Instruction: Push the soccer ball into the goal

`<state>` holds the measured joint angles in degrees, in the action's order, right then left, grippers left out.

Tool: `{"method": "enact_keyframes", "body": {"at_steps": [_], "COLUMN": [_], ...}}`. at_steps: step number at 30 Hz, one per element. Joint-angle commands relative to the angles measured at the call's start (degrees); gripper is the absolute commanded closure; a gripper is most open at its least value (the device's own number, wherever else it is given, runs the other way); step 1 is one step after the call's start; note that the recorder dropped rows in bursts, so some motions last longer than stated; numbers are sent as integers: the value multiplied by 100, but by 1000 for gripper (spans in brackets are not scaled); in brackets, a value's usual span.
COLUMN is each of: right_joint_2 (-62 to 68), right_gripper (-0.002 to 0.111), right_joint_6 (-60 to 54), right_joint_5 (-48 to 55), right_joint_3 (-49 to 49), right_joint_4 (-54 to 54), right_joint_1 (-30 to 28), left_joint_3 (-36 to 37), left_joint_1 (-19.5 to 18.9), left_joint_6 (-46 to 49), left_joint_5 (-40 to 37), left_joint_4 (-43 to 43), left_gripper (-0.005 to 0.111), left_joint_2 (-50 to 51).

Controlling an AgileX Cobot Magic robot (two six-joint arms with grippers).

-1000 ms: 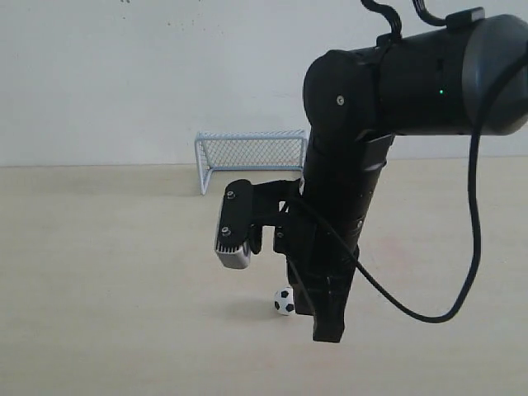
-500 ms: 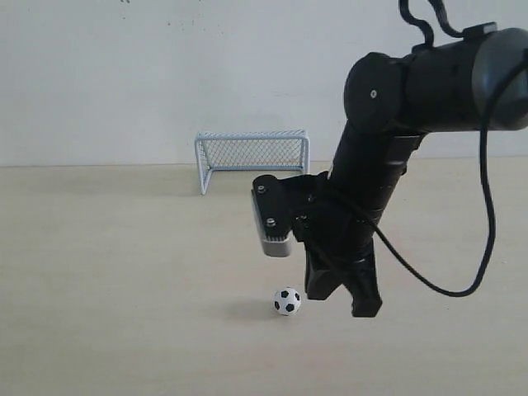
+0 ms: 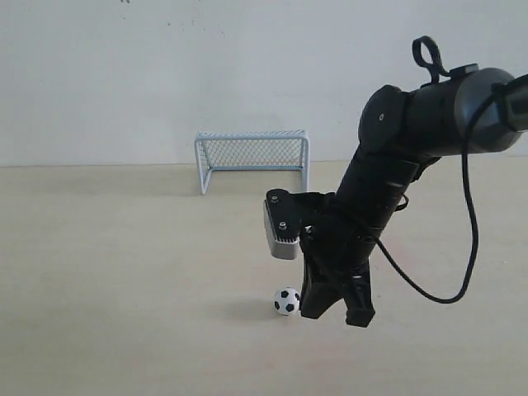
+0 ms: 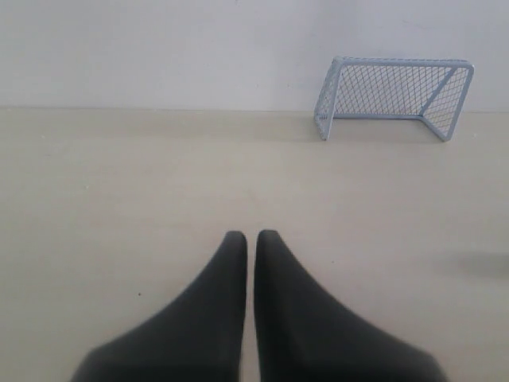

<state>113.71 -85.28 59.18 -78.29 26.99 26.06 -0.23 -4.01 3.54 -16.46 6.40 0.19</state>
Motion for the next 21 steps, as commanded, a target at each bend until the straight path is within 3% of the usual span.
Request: {"method": "enact_keyframes", "body": {"at_steps": [1, 6, 8, 11, 16, 21], "right_joint_2": [13, 13, 37, 241, 670, 1031], "right_gripper": [108, 108, 108, 108, 108, 108], "right_joint_6": [339, 614, 1021, 2222, 2357, 2398], "right_joint_5": [-23, -129, -129, 701, 1079, 1079], "right_joint_3": [-98, -127, -170, -876, -1800, -1837], "right_joint_4": [68, -194, -719, -1756, -1821, -1784], "right_joint_1": [8, 277, 467, 821, 840, 840], "left_joint_3": [23, 23, 23, 23, 23, 23], "left_joint_1": [-13, -13, -13, -13, -13, -13], "left_joint_6": [-58, -58, -58, -58, -58, -58], "left_joint_5": [-7, -7, -7, -7, -7, -7], "left_joint_4": [-23, -23, -23, -23, -23, -23], "left_gripper": [102, 102, 102, 102, 102, 102], "left_joint_2": [-19, -19, -19, -19, -19, -19]}}
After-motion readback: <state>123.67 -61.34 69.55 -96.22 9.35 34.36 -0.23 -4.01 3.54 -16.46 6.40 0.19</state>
